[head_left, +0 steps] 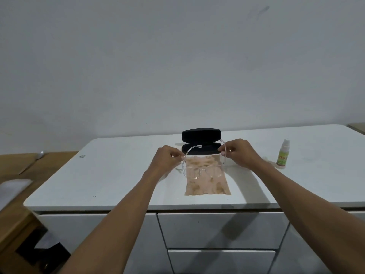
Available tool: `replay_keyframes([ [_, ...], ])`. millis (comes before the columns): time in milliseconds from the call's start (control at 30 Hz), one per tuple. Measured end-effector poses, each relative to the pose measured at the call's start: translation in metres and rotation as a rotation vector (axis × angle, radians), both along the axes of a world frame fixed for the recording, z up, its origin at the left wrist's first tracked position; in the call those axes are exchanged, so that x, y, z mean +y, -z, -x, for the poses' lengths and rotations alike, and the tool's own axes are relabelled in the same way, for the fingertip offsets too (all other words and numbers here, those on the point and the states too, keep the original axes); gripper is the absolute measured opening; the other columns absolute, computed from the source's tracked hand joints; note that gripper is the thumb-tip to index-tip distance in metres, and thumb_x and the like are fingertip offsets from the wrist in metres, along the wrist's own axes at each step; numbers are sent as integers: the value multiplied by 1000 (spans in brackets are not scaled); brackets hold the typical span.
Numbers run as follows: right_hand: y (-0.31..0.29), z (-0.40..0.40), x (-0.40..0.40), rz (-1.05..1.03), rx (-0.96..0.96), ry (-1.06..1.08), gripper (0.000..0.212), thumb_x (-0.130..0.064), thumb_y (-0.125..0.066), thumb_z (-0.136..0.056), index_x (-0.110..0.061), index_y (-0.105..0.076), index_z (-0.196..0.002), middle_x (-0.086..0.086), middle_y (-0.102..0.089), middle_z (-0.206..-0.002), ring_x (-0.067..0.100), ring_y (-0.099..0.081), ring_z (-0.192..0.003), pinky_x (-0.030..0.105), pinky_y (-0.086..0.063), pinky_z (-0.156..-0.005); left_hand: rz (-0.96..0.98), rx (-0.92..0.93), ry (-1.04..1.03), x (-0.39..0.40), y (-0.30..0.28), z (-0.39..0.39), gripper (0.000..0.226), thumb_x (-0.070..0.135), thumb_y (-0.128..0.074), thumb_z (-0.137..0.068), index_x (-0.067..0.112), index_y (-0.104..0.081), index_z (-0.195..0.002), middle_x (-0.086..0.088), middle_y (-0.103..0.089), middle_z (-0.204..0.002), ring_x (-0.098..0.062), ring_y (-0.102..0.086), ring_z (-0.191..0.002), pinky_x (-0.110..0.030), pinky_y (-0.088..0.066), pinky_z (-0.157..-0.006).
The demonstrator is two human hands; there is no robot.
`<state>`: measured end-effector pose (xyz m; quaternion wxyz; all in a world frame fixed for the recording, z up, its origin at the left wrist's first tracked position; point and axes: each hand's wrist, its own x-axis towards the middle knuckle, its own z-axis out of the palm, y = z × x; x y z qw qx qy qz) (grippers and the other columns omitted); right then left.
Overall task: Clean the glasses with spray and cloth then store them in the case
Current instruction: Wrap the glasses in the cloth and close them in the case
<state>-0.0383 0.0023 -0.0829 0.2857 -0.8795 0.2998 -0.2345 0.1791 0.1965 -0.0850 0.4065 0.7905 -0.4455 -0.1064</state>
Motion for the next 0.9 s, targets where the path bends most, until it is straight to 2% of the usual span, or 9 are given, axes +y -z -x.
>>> replay_keyframes([
  [100,5,-17,-7,-4,76,-40,15,-16,-79,-88,-22,-83,-101,-3,-76,-91,15,-68,-93,25,-46,-79,-27,43,-20,-12,1,-1,7,22,-77,-84,23,-82,-79,9,-69,-69,1,-49,-49,-23,-43,-60],
  [200,7,-28,-11,41,156,-90,16,-25,-85,-82,-22,-84,-98,0,-80,-92,14,-71,-90,26,-49,-79,-72,31,-39,-23,2,-2,7,32,-86,-77,29,-82,-72,7,-73,-67,-12,-62,-60,-33,-52,-61],
  [267,7,-30,-14,65,183,-100,19,-26,-86,-81,-22,-84,-99,1,-81,-94,14,-71,-90,27,-51,-84,-95,39,-45,-29,3,-3,15,34,-90,-70,40,-78,-64,3,-75,-70,-26,-72,-72,-40,-61,-71],
  [367,7,-32,-17,45,185,-99,15,-24,-87,-80,-22,-84,-95,0,-79,-90,13,-69,-91,31,-53,-89,-97,58,-41,-33,6,-6,23,20,-90,-70,37,-77,-60,7,-70,-63,-24,-70,-69,-48,-63,-77],
  [533,-1,-32,-17,-54,220,-77,17,-22,-88,-77,-31,-77,-69,-7,-76,-80,7,-67,-83,19,-47,-71,-112,103,-31,-33,0,-2,26,4,-79,-77,23,-76,-59,18,-61,-48,-5,-58,-52,-20,-46,-57],
  [600,-8,-29,-15,-151,180,-70,18,-19,-85,-80,-28,-77,-67,-5,-76,-81,7,-66,-80,19,-48,-69,-80,152,-2,-29,-6,-1,22,-3,-73,-78,14,-78,-65,12,-68,-55,-2,-63,-55,-16,-47,-57],
  [667,-15,-24,-12,-275,115,-103,24,-9,-78,-84,-22,-77,-64,-3,-74,-75,10,-59,-66,16,-42,-56,-25,267,64,-24,-11,-3,14,-9,-70,-79,2,-78,-73,-4,-74,-67,-11,-69,-66,-21,-53,-64],
  [767,-23,-16,-9,-393,73,-127,17,4,-63,-86,-3,-76,-80,-1,-73,-78,15,-55,-74,19,-38,-55,-11,361,141,-15,-23,-6,5,-5,-71,-82,-2,-76,-82,3,-71,-68,-12,-58,-65,-20,-46,-57],
  [900,-30,-6,-9,-517,71,-167,34,5,-52,-89,-10,-79,-104,-6,-72,-80,16,-54,-79,31,-44,-69,-79,344,188,-11,-32,-14,15,12,-70,-68,19,-78,-79,-3,-72,-84,-17,-58,-79,-32,-47,-73],
])
